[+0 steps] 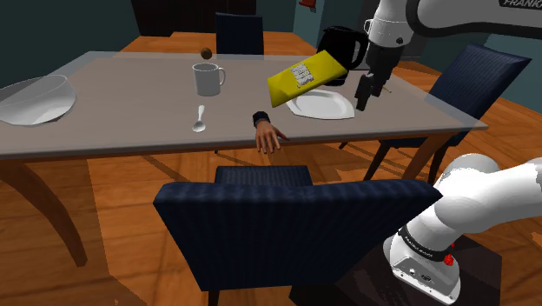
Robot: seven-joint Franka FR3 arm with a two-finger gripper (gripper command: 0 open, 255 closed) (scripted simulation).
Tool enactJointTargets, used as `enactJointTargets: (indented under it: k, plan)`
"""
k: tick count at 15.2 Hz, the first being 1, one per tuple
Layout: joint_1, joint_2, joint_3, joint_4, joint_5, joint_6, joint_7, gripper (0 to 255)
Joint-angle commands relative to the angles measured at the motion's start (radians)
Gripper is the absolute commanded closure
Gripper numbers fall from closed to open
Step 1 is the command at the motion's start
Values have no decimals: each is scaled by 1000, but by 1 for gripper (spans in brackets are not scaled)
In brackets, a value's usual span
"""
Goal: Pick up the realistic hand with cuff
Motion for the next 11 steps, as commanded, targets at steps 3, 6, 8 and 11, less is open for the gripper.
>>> enactJointTargets:
  k: [3, 6, 8, 11]
  plan:
    - [-1, 51, 36, 14, 30, 32, 65, 0]
    - [-4, 135, 88, 47, 67, 80, 160, 0]
    - [-8, 196, 121, 76, 87, 111, 222, 0]
    - [-16, 294, 169, 130, 107, 154, 314, 0]
